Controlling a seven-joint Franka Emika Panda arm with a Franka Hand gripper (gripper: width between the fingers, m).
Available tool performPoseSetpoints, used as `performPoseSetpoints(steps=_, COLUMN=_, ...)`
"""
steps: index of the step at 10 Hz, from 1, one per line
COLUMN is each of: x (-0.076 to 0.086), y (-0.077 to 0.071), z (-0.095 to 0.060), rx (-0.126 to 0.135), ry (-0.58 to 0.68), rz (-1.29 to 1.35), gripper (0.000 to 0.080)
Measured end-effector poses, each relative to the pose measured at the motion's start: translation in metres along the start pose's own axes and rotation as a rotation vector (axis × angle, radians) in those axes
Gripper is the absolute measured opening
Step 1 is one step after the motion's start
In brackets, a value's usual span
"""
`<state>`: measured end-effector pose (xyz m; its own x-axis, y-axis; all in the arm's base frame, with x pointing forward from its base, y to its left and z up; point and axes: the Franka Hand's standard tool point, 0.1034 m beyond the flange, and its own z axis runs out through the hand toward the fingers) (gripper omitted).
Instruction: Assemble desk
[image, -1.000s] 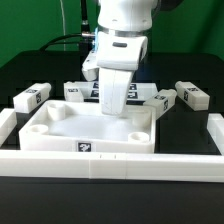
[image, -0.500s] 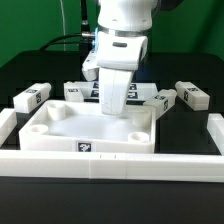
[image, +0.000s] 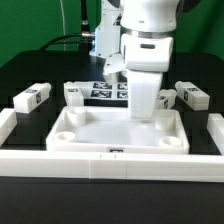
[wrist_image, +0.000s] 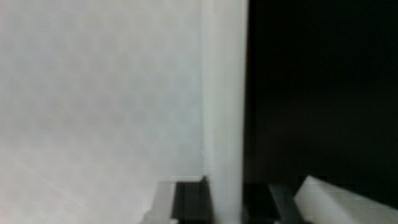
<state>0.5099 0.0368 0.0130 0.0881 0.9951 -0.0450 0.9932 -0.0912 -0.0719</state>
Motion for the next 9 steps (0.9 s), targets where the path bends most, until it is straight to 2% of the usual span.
performPoseSetpoints(steps=1, x=0.010, y=0.004, z=-0.001, rx=-0.003, ry=0.000, rz=-0.009, gripper=0.0064)
performPoseSetpoints(steps=3, x=0.029, y=0.003, z=-0.002, rx=0.008, ry=-0.003, rz=0.004, gripper=0.0064)
performPoseSetpoints(steps=5, x=0.030, y=0.002, z=-0.002, rx=0.023, ry=-0.015, rz=0.016, gripper=0.0064)
performPoseSetpoints(steps=8, x=0.025, y=0.002, z=-0.002, rx=0.024, ry=-0.015, rz=0.017, gripper=0.0064)
performPoseSetpoints(steps=9, x=0.023, y=0.003, z=-0.002, rx=0.024, ry=-0.014, rz=0.020, gripper=0.0237)
